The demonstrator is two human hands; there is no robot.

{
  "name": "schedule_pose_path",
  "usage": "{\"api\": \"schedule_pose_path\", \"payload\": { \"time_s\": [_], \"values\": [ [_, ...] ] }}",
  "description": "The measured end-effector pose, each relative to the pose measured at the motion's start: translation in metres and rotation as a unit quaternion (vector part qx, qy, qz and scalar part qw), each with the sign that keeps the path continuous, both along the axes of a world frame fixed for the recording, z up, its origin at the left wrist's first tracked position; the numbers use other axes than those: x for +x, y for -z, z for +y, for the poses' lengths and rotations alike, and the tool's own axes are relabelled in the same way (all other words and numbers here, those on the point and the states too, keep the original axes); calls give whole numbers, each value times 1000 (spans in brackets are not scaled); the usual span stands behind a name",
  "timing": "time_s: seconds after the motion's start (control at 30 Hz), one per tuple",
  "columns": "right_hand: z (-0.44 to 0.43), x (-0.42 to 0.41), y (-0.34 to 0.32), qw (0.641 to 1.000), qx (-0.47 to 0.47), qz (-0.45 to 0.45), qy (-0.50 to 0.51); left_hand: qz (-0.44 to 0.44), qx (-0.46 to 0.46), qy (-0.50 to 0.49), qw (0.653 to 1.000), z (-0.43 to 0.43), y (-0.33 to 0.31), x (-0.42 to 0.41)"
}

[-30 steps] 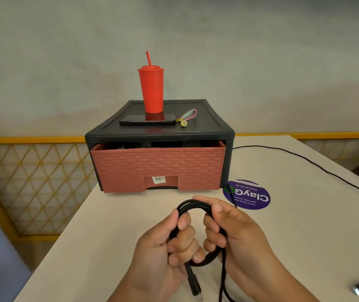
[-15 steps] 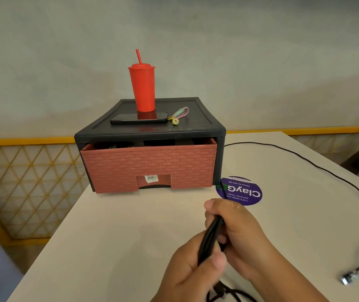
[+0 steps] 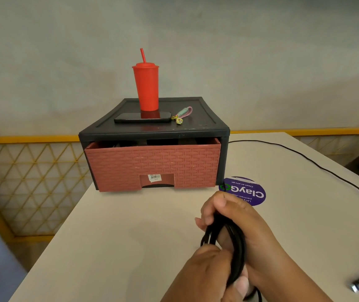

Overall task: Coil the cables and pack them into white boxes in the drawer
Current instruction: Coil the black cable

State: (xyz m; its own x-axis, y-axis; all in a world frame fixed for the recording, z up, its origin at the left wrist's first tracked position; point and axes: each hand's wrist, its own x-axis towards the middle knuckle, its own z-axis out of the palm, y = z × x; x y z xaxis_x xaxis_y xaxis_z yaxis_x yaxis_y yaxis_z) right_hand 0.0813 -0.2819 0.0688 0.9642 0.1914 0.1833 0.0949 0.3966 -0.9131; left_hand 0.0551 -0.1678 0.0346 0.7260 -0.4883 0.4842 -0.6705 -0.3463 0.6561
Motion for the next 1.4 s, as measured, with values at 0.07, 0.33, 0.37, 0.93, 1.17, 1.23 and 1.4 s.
{"api": "schedule_pose_path", "payload": {
  "time_s": [0.07,0.33,0.37,0.93,1.17,1.23,1.4],
  "values": [
    [0,5,6,1000,8,7,-5,79,-92,-7,993,1,-4,-4],
    [-9,18,19,803,-584,-22,122,135,-467,-53,873,33,-22,29],
    [-8,17,22,757,-643,-22,114,139,-479,-58,865,38,-23,33],
    [-6,27,34,975,-198,71,-70,60,-497,-144,854,55,-24,43],
    [9,16,43,910,-412,-22,-30,36,-475,-103,873,48,-21,42],
    [14,12,41,926,-377,-25,-27,27,-457,-93,884,46,-18,41],
    [16,12,26,989,-116,90,30,-21,-406,-90,909,46,-17,39]
  ]
}}
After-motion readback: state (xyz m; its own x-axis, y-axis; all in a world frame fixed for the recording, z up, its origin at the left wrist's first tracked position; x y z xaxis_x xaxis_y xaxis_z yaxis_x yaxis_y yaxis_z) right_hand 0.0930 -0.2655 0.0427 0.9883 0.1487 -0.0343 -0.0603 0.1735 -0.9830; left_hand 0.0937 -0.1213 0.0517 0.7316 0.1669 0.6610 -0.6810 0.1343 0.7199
